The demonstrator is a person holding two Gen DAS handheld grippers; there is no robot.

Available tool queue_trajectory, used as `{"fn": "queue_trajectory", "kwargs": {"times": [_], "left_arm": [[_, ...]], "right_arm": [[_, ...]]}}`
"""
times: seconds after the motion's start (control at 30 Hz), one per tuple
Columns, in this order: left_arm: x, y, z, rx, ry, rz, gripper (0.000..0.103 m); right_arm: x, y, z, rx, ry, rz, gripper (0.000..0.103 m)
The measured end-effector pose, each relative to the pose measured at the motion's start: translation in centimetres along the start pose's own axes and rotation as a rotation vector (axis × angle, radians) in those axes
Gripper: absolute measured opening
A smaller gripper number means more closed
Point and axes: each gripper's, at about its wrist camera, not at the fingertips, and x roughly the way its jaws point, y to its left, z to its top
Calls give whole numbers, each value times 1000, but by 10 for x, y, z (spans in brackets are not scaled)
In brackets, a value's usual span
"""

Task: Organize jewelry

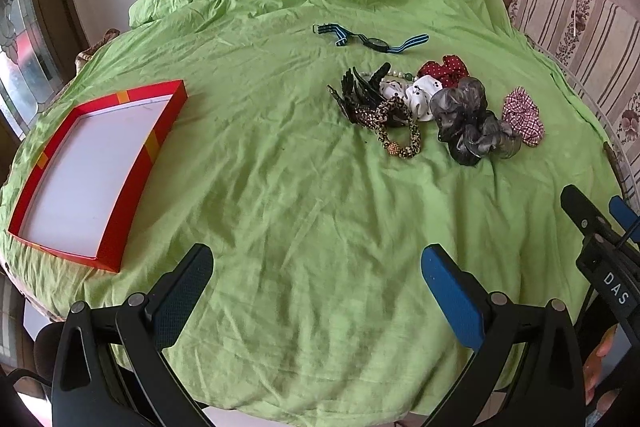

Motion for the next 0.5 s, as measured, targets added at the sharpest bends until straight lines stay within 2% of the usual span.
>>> {"fn": "queue_trajectory", "kwargs": {"times": [0.17, 0.33, 0.4, 0.5], "left_arm": [[6, 1, 0, -5, 19, -4, 103], [11, 2, 0, -9, 33, -10, 103], [14, 3, 0, -12, 42, -16, 103], [19, 3, 0, -13, 53, -18, 103]], "right_arm": [[3, 0, 0, -4, -8, -27, 91], [-1, 8, -2, -90, -100, -64, 91], [1, 8, -1, -90, -87, -37, 91], [8, 5, 0, -50, -22, 26, 91]]}}
